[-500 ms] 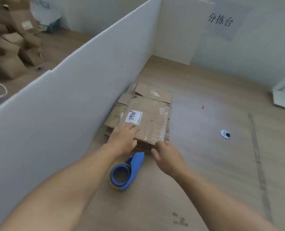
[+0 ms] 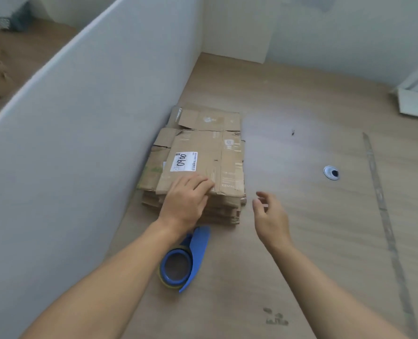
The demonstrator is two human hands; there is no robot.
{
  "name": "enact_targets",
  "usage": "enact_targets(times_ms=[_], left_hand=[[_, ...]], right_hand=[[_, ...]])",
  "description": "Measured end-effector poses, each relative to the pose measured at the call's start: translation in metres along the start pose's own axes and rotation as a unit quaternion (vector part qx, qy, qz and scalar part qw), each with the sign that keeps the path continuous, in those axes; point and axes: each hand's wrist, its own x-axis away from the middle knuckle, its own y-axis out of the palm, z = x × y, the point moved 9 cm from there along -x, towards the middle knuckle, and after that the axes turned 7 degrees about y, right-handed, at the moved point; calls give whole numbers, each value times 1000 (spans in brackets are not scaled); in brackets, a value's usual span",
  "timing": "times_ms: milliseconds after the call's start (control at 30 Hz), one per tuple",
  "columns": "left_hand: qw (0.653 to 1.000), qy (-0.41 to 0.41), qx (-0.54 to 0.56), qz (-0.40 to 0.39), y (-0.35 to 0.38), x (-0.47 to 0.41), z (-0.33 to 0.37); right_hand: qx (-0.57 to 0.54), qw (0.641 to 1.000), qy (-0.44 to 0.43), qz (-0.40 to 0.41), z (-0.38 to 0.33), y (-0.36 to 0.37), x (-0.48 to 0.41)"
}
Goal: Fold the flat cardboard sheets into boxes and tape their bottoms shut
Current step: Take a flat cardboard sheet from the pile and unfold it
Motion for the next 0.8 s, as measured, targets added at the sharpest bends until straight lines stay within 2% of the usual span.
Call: enact_targets(times_ms=[167, 300, 433, 600, 667, 800], left_hand=[[987, -38, 79, 135, -65, 0, 28], [945, -123, 218, 210, -99, 8, 45], [922, -151, 272, 231, -121, 6, 59], [891, -153, 353, 241, -130, 4, 72], [883, -151, 388, 218, -122, 3, 76], [836, -184, 480, 194, -100, 9, 59]], right_hand=[[-46, 997, 34, -56, 17, -11, -7], [-166, 983, 58, -50, 18, -43, -9], [-267, 961, 61, -42, 22, -81, -15], [-319, 947, 17, -36, 13, -122, -12], [-334, 942, 13, -10, 17, -135, -5], [-381, 922, 32, 62, 41, -157, 12]])
